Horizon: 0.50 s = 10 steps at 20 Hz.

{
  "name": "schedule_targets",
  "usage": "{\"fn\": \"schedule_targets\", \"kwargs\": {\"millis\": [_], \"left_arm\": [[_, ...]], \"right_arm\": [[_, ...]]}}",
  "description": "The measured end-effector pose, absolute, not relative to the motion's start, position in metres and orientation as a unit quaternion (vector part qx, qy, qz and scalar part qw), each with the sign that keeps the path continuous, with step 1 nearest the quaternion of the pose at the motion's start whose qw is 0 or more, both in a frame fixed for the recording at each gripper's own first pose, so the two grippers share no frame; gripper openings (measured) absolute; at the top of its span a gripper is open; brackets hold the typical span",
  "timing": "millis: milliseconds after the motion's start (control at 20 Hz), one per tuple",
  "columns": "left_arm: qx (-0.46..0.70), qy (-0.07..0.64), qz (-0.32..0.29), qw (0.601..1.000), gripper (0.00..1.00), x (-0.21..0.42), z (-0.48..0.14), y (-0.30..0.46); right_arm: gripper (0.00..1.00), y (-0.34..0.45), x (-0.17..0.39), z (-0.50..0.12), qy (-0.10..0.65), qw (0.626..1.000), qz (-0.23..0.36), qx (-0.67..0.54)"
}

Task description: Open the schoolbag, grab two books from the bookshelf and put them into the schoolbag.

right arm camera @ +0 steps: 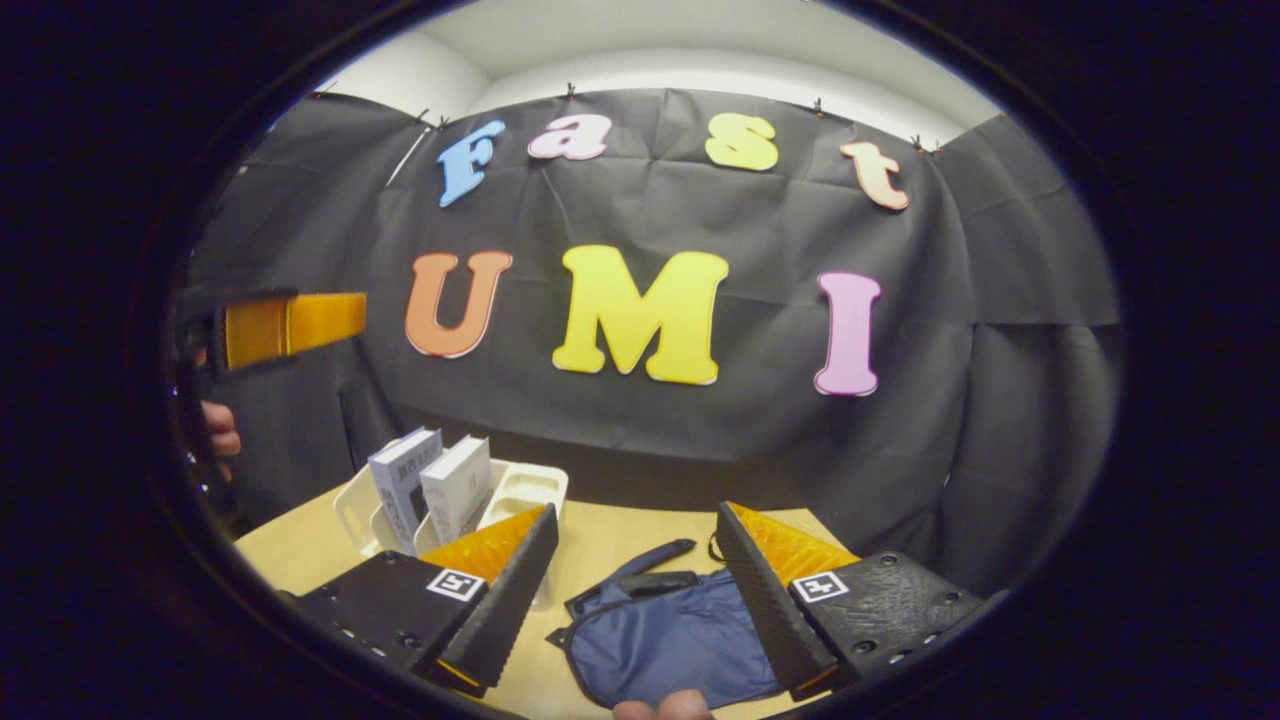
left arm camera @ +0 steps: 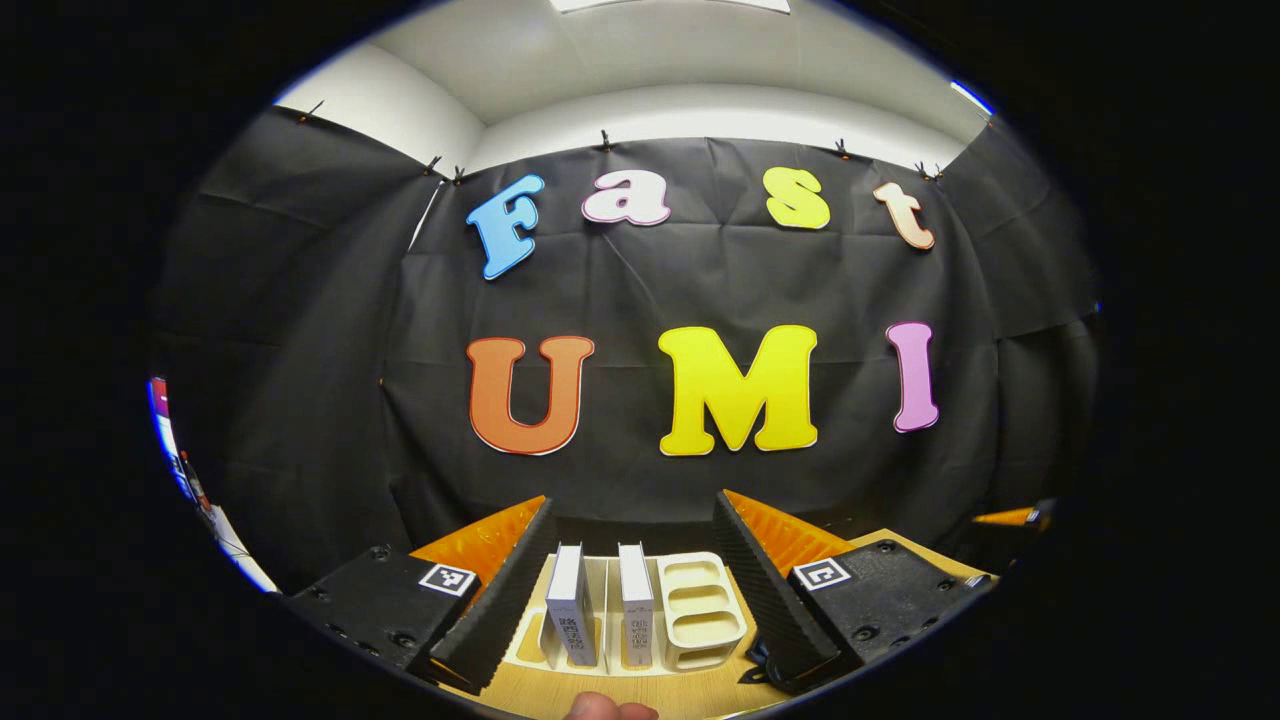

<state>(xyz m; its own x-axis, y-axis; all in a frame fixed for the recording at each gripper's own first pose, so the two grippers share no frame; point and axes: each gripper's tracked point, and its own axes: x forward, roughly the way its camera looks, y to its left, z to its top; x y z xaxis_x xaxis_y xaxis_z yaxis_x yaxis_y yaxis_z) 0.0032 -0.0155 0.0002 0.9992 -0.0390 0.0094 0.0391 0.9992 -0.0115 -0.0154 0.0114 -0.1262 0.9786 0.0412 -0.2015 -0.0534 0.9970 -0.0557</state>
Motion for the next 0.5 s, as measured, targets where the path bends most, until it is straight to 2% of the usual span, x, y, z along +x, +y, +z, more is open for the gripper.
{"fn": "schedule_targets", "kwargs": {"millis": [450,500], "left_arm": [[0.011,-0.007,-0.008,1.000,0.99,0.007,-0.002,-0.003],[0.014,-0.007,-0.007,1.000,0.99,0.007,-0.001,-0.002]], "right_arm": [[0.96,0.030,-0.024,-0.293,0.251,0.965,0.049,-0.064],[0.98,0.031,-0.027,-0.309,0.268,0.960,0.049,-0.063]]}}
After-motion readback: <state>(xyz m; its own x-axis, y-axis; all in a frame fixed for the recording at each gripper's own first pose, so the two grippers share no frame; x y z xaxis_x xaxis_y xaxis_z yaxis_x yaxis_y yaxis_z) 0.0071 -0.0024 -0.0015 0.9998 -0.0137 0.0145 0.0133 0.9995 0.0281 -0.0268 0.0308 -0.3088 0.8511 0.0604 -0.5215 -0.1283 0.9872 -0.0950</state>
